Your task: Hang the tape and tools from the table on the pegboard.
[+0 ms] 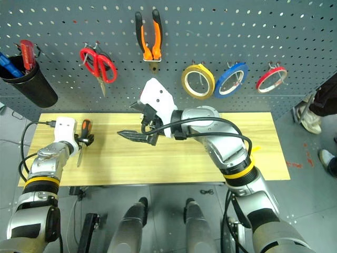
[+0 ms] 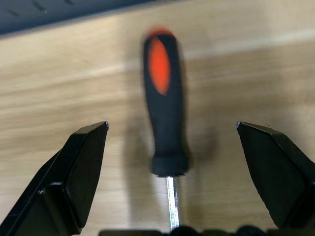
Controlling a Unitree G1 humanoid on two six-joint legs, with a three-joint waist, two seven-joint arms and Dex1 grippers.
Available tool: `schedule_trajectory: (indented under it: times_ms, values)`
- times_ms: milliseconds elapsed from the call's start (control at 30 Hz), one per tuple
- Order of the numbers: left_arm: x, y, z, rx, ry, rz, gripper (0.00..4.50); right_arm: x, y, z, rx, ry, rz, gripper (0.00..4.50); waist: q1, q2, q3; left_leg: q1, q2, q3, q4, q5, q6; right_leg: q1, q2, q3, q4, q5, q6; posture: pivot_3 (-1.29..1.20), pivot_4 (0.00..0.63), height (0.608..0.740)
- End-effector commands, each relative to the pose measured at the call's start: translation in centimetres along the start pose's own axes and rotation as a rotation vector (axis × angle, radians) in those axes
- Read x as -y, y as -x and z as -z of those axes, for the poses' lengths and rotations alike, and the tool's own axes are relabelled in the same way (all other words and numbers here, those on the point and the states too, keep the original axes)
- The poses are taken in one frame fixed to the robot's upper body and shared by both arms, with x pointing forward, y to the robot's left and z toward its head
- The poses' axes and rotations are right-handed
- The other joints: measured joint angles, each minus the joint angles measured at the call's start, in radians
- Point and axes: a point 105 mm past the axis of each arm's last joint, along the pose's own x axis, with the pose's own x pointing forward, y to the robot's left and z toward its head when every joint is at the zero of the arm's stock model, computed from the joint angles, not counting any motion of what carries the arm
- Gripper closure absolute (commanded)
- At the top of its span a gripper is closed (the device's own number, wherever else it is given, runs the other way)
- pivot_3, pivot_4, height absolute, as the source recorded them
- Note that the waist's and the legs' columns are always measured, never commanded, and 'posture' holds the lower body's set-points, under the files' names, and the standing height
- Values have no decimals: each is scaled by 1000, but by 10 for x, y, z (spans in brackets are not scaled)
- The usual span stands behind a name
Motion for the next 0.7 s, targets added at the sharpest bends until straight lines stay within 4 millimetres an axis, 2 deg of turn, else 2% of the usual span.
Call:
schedule_trajectory:
  times_ms: [33, 100, 267, 300, 467, 533, 600, 700]
  values:
    - [-10, 0, 12, -43, -7, -33, 563, 1, 7, -12, 28, 21, 19, 0, 0, 0, 3, 0, 0, 0, 0, 0, 0, 0, 0, 0, 0, 0, 0, 115, 454, 740]
    - [-11, 0, 16, -52, 4, -29, 1290, 1, 9, -11, 24, 14, 20, 0, -1, 1, 3, 0, 0, 0, 0, 0, 0, 0, 0, 0, 0, 0, 0, 113, 456, 740]
    - [-13, 2, 18, -49, 10, -32, 3705, 4, 11, -8, 9, 8, 27, 0, -4, 1, 5, 0, 0, 0, 0, 0, 0, 0, 0, 0, 1, -2, 3, 119, 456, 740]
    - [-13, 2, 18, -48, 10, -29, 3899, 4, 11, -7, 8, 9, 28, 0, -4, 1, 6, 0, 0, 0, 0, 0, 0, 0, 0, 0, 1, -2, 4, 120, 453, 740]
    - [-15, 10, 11, -22, 11, -27, 3898, 6, 14, -7, 12, 14, 36, 0, -9, 1, 6, 0, 0, 0, -1, 0, 0, 0, 0, 0, 0, -3, 5, 132, 428, 740]
    - [-9, 17, 3, 12, -13, -2, 3898, 6, 19, -9, 28, 12, 36, 0, -10, 1, 6, 0, 0, 0, -1, 0, 0, 0, 0, 0, 0, -1, 2, 138, 422, 740]
    - [0, 28, -3, 40, -21, 24, 3898, 5, 26, -13, 62, -9, 30, 0, -7, 0, 6, 0, 0, 0, -2, 0, 0, 0, -1, 0, -1, 0, 1, 148, 413, 740]
    - [20, 57, -7, 75, -58, 63, 3898, 1, 39, -19, 118, -16, 17, 0, -2, 0, 6, -3, 0, 0, -2, 0, 0, -1, -1, 0, -1, 0, 0, 172, 394, 740]
